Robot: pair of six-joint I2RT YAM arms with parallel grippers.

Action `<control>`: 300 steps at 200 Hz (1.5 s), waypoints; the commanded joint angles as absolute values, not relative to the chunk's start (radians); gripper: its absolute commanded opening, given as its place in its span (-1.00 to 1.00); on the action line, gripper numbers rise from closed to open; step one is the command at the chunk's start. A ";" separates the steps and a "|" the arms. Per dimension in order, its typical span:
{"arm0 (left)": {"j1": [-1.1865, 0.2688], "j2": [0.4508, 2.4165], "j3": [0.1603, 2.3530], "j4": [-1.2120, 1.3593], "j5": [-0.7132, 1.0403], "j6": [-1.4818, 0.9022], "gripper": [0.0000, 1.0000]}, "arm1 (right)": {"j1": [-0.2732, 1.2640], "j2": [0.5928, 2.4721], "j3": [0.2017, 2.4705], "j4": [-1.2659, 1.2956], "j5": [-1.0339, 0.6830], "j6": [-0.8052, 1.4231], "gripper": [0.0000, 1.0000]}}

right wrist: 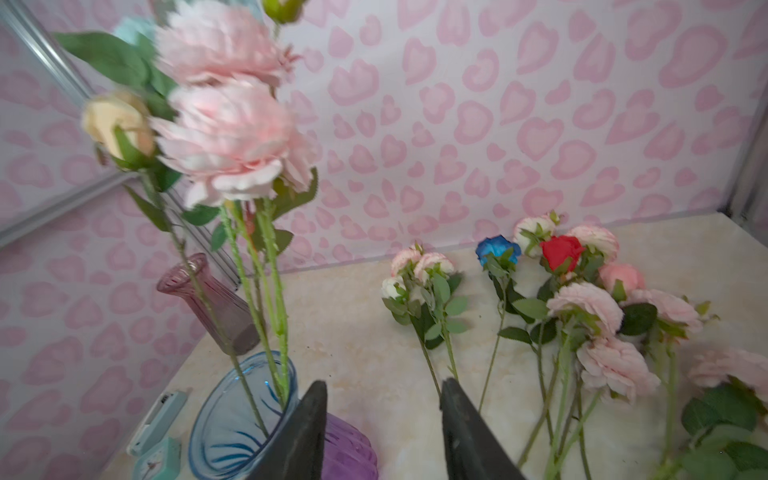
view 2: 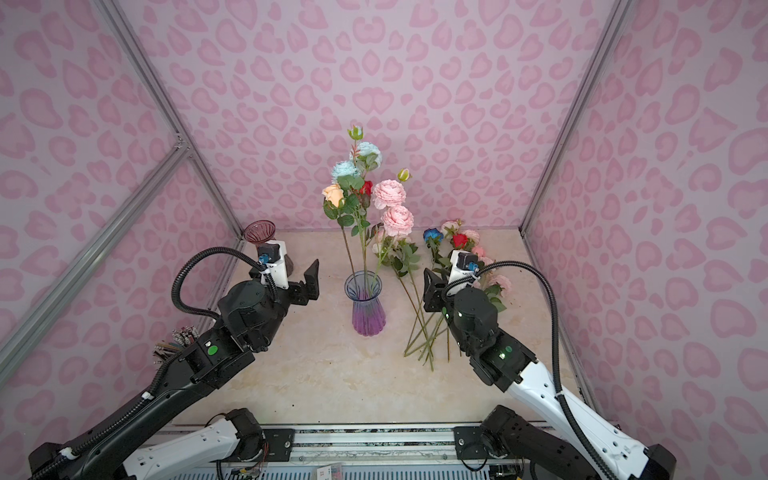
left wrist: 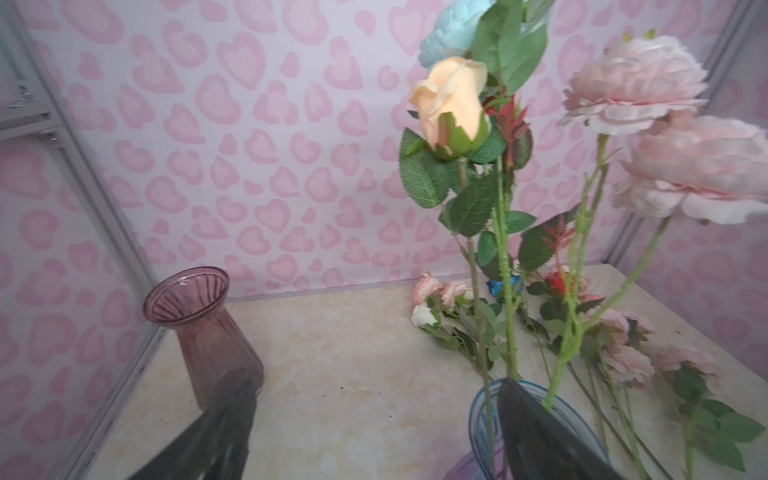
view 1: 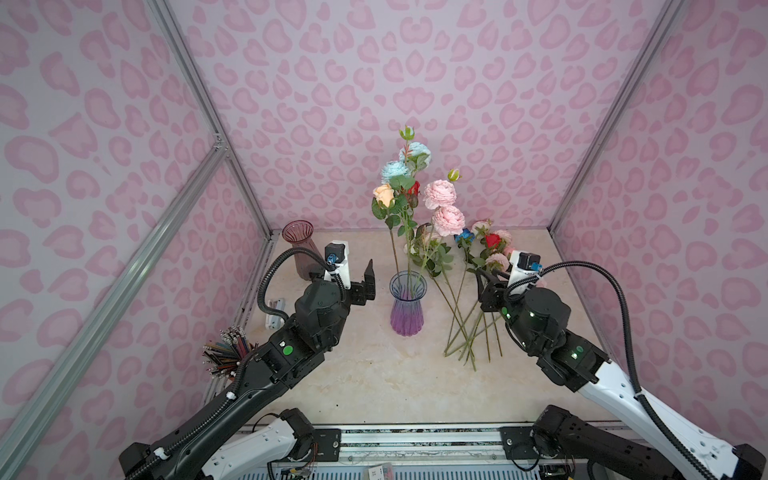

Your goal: Arrange the flowers into the vase

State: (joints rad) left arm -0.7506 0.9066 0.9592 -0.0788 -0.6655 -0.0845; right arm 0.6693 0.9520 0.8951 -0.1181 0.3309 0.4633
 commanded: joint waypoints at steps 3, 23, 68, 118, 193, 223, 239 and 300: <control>-0.712 0.858 0.912 -0.068 -0.818 -0.144 0.96 | 0.637 1.074 0.962 -0.302 0.329 0.512 -0.13; -0.677 0.818 0.889 -0.074 -0.828 -0.208 0.98 | 0.583 1.181 0.981 -0.359 0.344 0.534 -0.22; -0.670 0.812 0.890 -0.098 -0.772 -0.262 0.99 | 0.422 1.418 0.980 -0.297 0.131 0.539 -0.34; -0.671 0.825 0.886 -0.118 -0.652 -0.319 0.95 | 0.406 1.741 1.216 -0.414 -0.074 0.321 -0.33; -0.670 0.847 0.896 -0.135 -0.619 -0.315 0.92 | 0.411 2.036 1.453 -0.472 -0.032 0.228 -0.30; -0.670 0.854 0.893 -0.135 -0.614 -0.313 0.92 | 0.413 2.082 1.476 -0.477 -0.027 0.225 -0.43; -0.671 0.856 0.894 -0.134 -0.614 -0.311 0.92 | 0.413 2.082 1.477 -0.467 -0.030 0.229 -0.59; -0.671 0.861 0.894 -0.136 -0.612 -0.311 0.92 | 0.394 1.993 1.373 -0.387 0.025 0.283 -1.00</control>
State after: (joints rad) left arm -0.6716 0.8608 0.8890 -0.1444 -0.6094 -0.3122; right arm 0.4053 2.0315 1.4265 -0.4377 -0.0151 0.2520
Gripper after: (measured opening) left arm 0.959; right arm 0.067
